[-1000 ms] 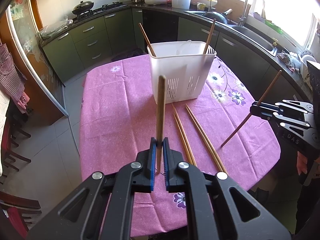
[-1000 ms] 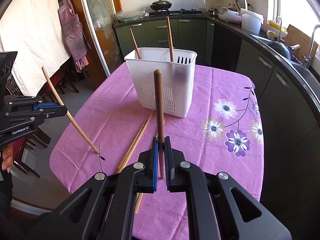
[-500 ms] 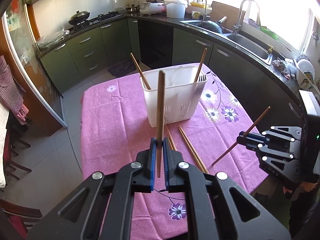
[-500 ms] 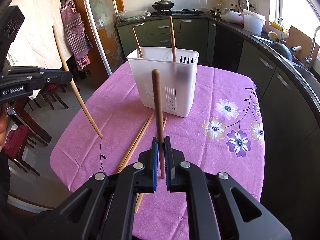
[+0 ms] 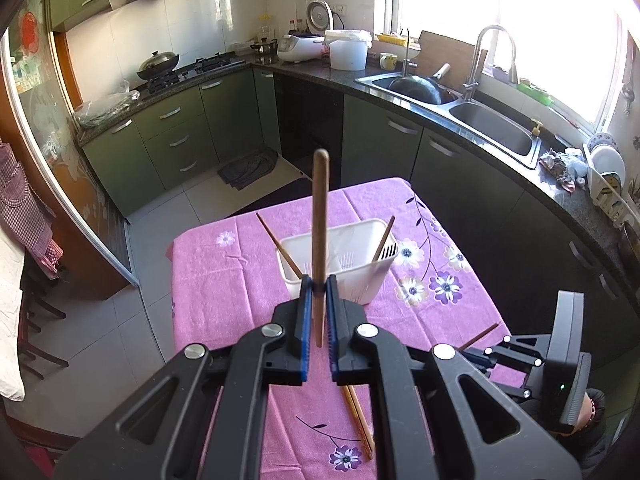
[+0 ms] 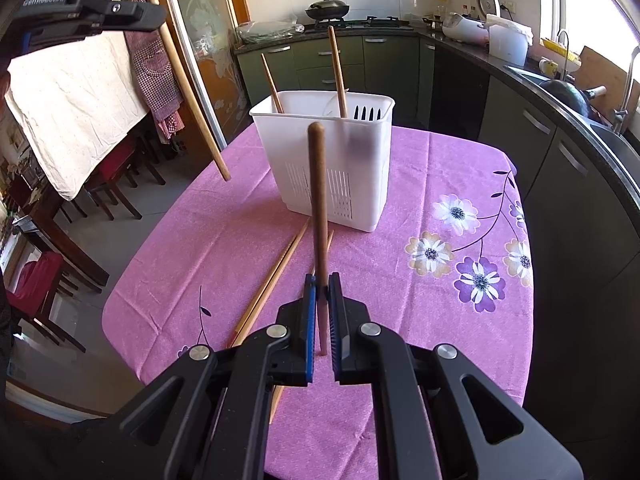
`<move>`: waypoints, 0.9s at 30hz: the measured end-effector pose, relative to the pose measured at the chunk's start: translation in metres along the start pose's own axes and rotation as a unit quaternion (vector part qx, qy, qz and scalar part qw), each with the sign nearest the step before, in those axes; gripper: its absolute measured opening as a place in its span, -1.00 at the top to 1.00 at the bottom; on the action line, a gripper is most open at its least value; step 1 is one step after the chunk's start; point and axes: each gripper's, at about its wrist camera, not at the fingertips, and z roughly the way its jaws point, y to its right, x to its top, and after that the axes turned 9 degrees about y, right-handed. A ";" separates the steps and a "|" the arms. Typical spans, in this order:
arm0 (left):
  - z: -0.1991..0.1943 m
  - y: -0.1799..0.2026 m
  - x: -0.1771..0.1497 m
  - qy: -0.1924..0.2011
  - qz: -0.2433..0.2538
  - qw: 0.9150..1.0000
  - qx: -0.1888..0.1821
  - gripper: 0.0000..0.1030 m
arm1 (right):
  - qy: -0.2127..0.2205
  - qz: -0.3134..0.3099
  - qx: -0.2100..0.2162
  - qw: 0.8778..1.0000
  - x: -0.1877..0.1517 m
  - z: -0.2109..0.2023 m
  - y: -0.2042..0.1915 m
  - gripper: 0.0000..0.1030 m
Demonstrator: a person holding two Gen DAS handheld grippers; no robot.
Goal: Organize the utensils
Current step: 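Carry the left chopstick toward the caddy while the right lifts its chopstick upright, then open the left gripper over the caddy while the right lowers its chopstick in and opens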
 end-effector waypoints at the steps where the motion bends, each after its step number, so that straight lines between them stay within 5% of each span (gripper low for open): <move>1: -0.001 0.000 0.007 0.005 0.000 1.000 0.003 0.87 | 0.000 0.000 0.001 1.000 0.000 0.000 0.000 0.86; 15: 0.015 -0.011 0.075 0.045 -0.019 0.998 0.028 0.87 | -0.001 0.004 0.011 1.000 -0.003 0.002 0.006 0.86; 27: 0.096 -0.016 0.032 -0.044 -0.019 0.999 0.016 0.78 | 0.003 0.012 0.021 1.000 0.006 -0.005 0.009 0.86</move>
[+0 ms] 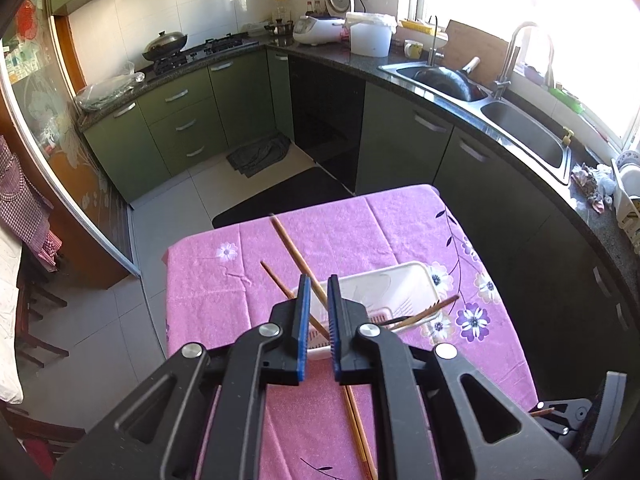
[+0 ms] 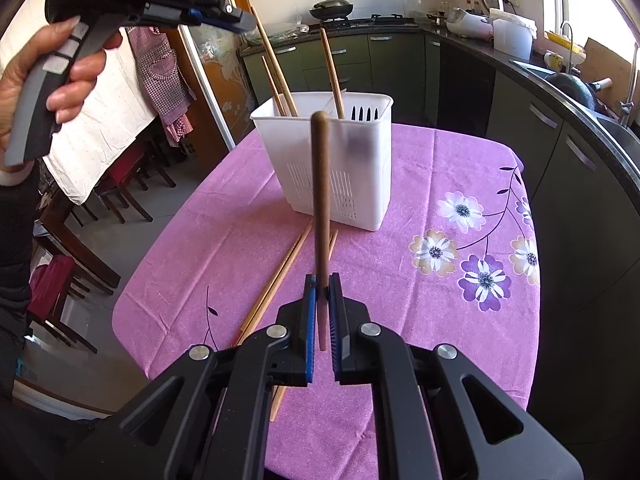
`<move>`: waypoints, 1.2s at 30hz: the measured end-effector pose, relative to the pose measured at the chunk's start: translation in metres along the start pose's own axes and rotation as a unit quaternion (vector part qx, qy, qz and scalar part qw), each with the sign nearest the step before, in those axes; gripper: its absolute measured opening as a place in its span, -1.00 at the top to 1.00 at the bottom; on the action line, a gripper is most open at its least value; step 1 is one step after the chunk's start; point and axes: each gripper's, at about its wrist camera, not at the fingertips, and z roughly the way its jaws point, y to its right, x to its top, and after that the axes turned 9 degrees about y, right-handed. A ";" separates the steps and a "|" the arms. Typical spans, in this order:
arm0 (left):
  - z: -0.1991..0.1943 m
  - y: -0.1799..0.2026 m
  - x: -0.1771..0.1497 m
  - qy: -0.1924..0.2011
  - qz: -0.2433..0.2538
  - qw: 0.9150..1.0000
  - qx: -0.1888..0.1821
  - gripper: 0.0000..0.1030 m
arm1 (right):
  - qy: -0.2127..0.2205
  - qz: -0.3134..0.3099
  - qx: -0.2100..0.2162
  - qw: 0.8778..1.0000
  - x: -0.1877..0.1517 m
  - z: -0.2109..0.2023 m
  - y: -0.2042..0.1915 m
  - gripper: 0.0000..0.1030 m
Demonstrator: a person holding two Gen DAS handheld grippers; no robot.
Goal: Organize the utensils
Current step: 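Open the left gripper over the caddy while the right lowers its chopstick in and opens, then close the left gripper on a remaining chopstick while the right gripper moves toward the chopsticks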
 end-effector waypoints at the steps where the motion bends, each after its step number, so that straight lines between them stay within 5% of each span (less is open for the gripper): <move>1: 0.001 -0.001 -0.003 -0.003 -0.002 1.000 -0.004 0.68 | 0.006 0.001 0.000 1.000 0.005 -0.003 0.000 0.86; 8: -0.032 -0.013 -0.022 0.033 -0.017 0.999 -0.017 0.31 | 0.095 0.015 -0.005 0.995 0.071 -0.047 0.006 0.86; 15: -0.062 -0.017 -0.048 0.047 0.001 0.999 -0.015 0.31 | 0.181 0.052 -0.030 0.982 0.145 -0.061 0.024 0.86; 20: -0.065 -0.018 -0.065 0.033 0.007 0.999 -0.020 0.30 | 0.149 0.070 -0.041 0.985 0.171 -0.019 0.036 0.86; 28: -0.054 -0.014 -0.083 0.005 0.015 1.000 -0.027 0.27 | 0.070 0.075 -0.020 0.994 0.160 0.050 0.036 0.77; 36: -0.036 -0.002 -0.106 -0.030 0.027 0.999 -0.034 0.23 | 0.112 0.060 -0.007 0.992 0.143 0.002 0.028 0.72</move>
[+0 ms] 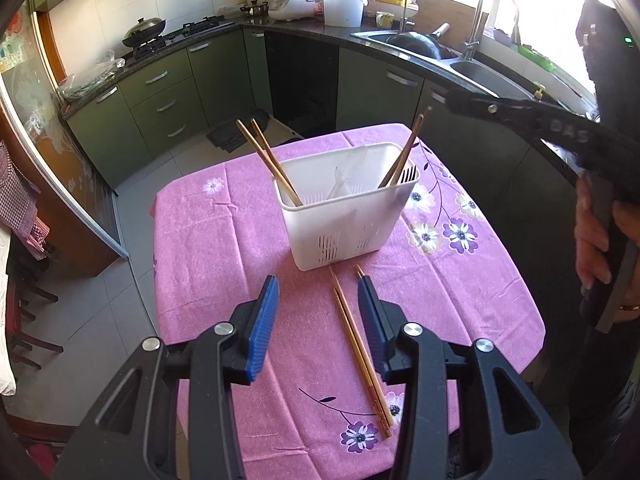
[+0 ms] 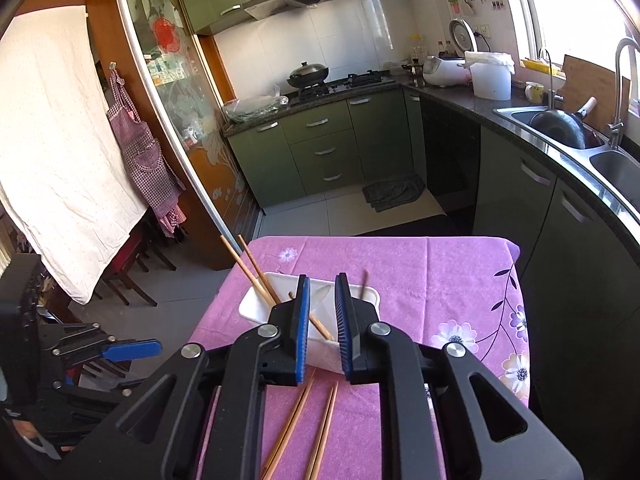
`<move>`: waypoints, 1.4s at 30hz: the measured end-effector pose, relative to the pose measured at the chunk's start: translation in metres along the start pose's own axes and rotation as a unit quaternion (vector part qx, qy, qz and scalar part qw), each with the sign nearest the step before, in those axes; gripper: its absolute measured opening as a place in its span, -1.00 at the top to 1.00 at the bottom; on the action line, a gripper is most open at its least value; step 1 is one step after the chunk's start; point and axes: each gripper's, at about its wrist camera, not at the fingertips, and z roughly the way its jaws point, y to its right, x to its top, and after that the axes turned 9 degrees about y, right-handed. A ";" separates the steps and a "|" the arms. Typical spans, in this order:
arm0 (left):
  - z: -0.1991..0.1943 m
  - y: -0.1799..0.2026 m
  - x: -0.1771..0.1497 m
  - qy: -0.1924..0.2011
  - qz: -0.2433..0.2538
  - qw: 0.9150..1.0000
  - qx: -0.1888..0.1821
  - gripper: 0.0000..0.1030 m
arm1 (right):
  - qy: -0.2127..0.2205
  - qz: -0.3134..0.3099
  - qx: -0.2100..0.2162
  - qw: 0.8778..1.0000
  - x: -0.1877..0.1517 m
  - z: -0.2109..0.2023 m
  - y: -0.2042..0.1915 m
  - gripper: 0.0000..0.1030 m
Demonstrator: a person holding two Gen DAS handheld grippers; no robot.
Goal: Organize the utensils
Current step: 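Close the left gripper on a remaining chopstick while the right gripper moves toward the chopsticks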
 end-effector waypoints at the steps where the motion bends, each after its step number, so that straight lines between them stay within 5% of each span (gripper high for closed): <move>1: 0.005 0.001 -0.004 -0.007 -0.001 1.000 0.001 0.22 | 0.002 -0.002 0.001 1.000 -0.005 -0.008 0.001 0.71; 6: 0.043 0.006 -0.028 -0.058 -0.009 0.998 0.000 0.20 | -0.024 -0.021 -0.013 0.999 -0.051 -0.027 0.007 0.68; 17: 0.132 0.019 -0.072 -0.154 -0.031 0.987 0.024 0.21 | -0.135 0.012 -0.040 0.990 -0.155 0.016 0.056 0.55; 21: 0.150 0.018 -0.077 -0.168 -0.040 0.985 0.029 0.39 | -0.143 0.016 -0.038 0.989 -0.161 0.020 0.062 0.55; 42: 0.177 0.029 -0.084 -0.199 -0.047 0.979 0.014 0.39 | -0.157 0.023 -0.022 0.987 -0.163 0.028 0.061 0.55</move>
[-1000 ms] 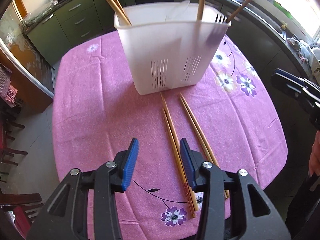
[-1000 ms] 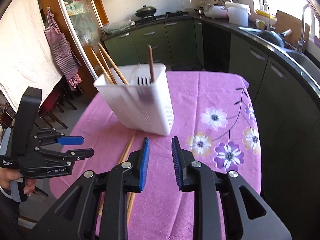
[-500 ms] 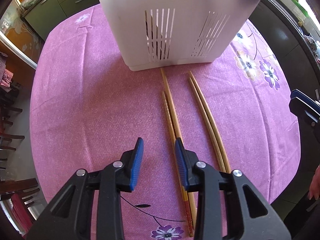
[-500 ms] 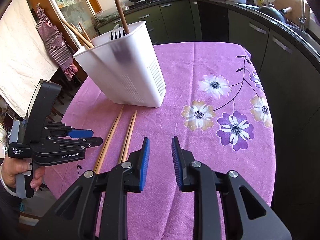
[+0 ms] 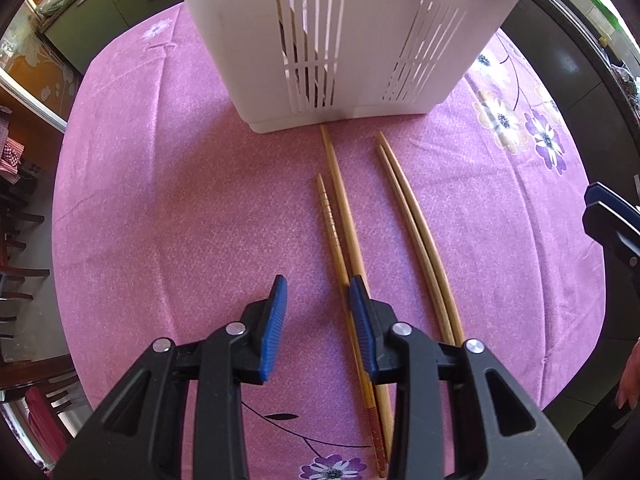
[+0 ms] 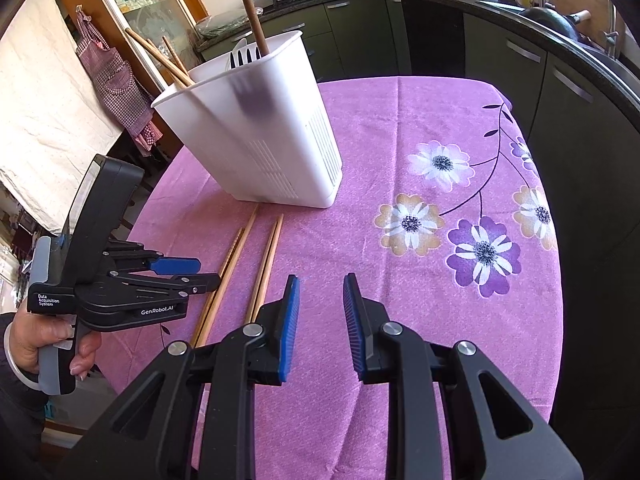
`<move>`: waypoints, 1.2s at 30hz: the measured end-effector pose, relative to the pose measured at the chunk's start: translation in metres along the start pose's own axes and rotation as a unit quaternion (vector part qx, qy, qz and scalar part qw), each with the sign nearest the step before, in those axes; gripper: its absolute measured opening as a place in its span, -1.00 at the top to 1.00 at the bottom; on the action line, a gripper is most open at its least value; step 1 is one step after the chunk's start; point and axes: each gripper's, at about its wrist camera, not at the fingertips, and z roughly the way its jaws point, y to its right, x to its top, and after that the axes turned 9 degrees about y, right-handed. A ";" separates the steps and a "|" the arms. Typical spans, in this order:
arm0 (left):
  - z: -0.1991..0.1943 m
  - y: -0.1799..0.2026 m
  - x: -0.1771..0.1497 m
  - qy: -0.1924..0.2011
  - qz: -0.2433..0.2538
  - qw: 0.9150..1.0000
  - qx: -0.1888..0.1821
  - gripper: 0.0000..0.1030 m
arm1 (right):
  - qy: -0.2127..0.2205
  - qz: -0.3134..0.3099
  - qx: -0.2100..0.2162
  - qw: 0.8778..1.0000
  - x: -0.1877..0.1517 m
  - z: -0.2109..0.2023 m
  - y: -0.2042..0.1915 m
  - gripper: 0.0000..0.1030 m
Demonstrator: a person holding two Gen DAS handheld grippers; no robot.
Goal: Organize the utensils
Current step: 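Close the left gripper on a remaining chopstick while the right gripper moves toward the chopsticks, then lift the left chopstick upright while the right gripper closes on another chopstick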
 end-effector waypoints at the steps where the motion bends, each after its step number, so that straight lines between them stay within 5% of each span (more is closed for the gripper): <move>1: 0.003 -0.002 -0.001 -0.004 -0.001 1.000 -0.004 0.39 | -0.001 0.000 0.000 1.000 0.000 0.000 0.000 0.55; 9: 0.007 0.004 0.001 -0.001 0.004 1.000 0.002 0.39 | -0.004 -0.001 0.002 1.000 -0.001 0.001 -0.001 0.55; 11: 0.008 0.005 0.001 0.000 0.005 1.000 0.007 0.49 | -0.005 -0.002 0.001 1.000 -0.001 0.002 -0.001 0.55; 13: 0.009 0.004 0.003 0.000 0.002 1.000 0.005 0.81 | -0.006 -0.001 0.000 1.000 -0.001 0.002 0.000 0.55; 19: 0.005 -0.006 0.004 0.002 -0.010 1.000 -0.009 0.88 | -0.018 -0.006 0.000 1.000 -0.003 0.009 -0.003 0.54; 36: -0.129 -0.035 -0.031 0.167 -0.005 0.986 -0.024 0.88 | -0.074 -0.036 0.003 0.997 -0.005 0.051 -0.036 0.48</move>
